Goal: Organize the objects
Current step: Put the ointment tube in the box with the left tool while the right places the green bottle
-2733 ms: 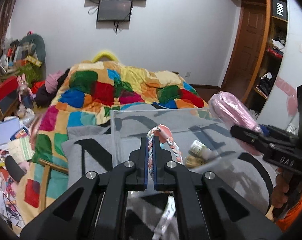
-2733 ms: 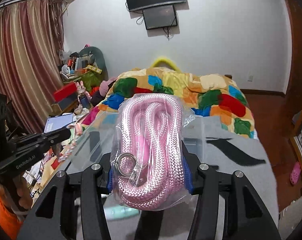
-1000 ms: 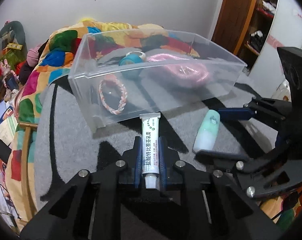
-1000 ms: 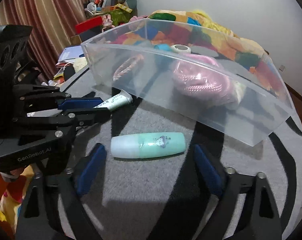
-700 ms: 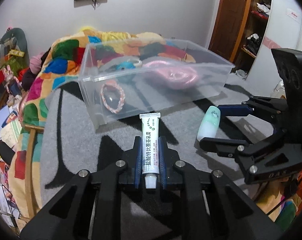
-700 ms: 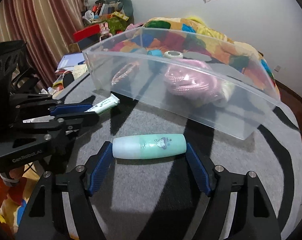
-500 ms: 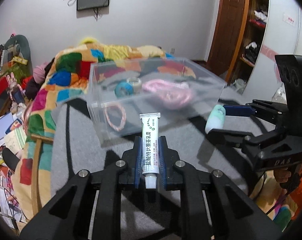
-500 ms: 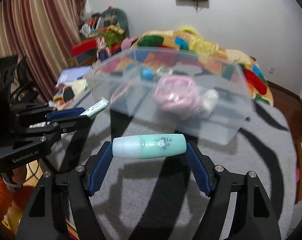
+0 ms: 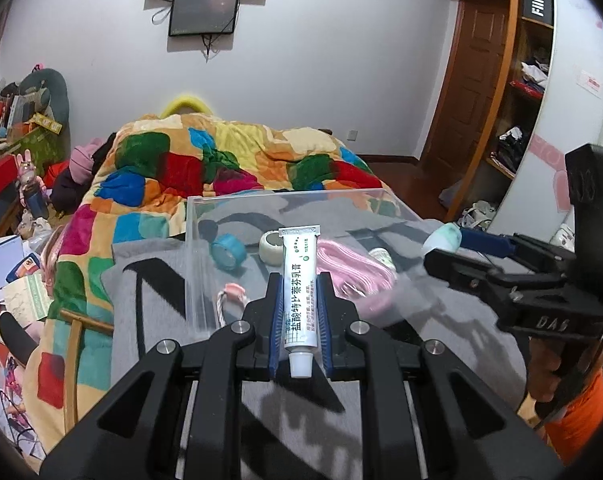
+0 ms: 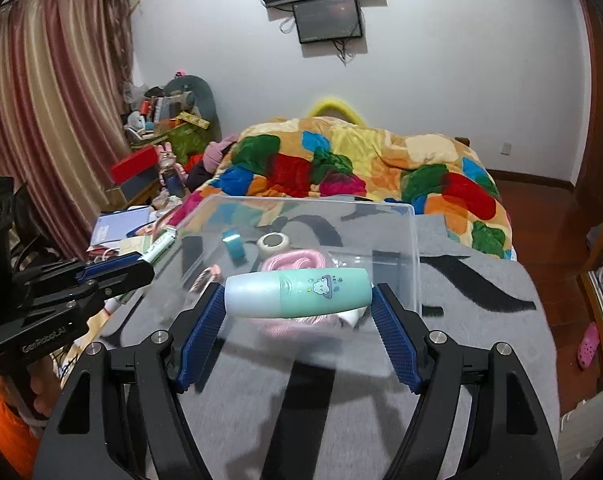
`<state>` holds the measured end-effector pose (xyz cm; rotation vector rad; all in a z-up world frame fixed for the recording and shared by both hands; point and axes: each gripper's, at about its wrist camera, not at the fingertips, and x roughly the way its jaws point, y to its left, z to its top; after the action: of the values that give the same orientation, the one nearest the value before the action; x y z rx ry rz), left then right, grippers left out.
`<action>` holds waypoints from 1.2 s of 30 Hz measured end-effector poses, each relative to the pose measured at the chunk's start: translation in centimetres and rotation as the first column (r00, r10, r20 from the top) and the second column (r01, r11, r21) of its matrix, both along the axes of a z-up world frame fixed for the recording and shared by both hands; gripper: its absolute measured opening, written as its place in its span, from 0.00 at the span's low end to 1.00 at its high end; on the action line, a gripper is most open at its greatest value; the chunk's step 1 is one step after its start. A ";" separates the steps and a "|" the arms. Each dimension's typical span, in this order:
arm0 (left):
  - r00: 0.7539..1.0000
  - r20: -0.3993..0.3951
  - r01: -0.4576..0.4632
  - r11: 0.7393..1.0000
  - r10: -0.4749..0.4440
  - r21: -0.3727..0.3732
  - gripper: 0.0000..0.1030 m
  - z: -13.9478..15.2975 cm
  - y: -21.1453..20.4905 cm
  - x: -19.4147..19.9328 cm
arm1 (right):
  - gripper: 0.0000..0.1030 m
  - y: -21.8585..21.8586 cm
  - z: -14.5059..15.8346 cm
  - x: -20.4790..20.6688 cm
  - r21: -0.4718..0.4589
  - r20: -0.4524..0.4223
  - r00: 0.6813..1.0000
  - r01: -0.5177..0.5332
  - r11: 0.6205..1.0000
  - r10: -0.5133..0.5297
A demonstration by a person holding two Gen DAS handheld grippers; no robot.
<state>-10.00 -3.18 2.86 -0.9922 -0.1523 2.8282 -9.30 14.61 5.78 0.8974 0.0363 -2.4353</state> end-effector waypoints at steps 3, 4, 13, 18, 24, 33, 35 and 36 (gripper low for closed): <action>0.999 0.036 -0.004 1.000 0.003 0.009 0.15 -0.8 -0.4 -1.9 | 0.69 -0.7 -0.9 -1.8 0.013 0.034 0.999 0.007 1.000 -0.008; 0.999 0.049 -0.007 1.000 0.006 0.010 0.15 -1.2 -0.4 -2.4 | 0.69 -1.0 -1.3 -2.4 0.018 0.049 0.999 0.007 1.000 -0.008; 0.993 0.119 0.008 1.000 -0.005 -0.019 0.15 -3.6 0.4 -5.1 | 0.69 -2.9 -3.7 -4.5 0.094 0.089 0.996 -0.007 0.996 -0.001; 0.993 0.113 0.017 1.000 -0.015 -0.022 0.18 -3.4 0.7 -4.6 | 0.72 -2.6 -3.8 -4.8 0.083 0.107 0.994 -0.005 0.997 -0.004; 0.998 0.065 0.003 1.000 -0.001 -0.026 0.22 -1.8 0.7 -3.0 | 0.77 -1.8 -2.8 -3.5 0.066 0.090 0.996 -0.033 0.997 0.027; 0.998 -0.064 -0.028 0.999 0.026 -0.035 0.61 0.7 1.1 1.9 | 0.84 0.8 0.8 1.4 0.004 -0.050 0.998 -0.034 0.999 0.034; 0.997 -0.076 -0.033 0.999 0.031 -0.026 0.69 0.9 1.2 2.7 | 0.87 1.4 1.4 2.5 0.000 -0.078 0.996 -0.031 1.000 0.031; 0.996 -0.082 -0.037 0.999 0.035 -0.023 0.75 1.0 1.2 3.0 | 0.91 1.6 1.5 2.9 -0.001 -0.090 0.996 -0.029 1.000 0.029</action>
<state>-6.95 -1.94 3.84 -0.8849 -0.1289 2.9047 -6.36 16.22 7.33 0.7809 0.0792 -2.4464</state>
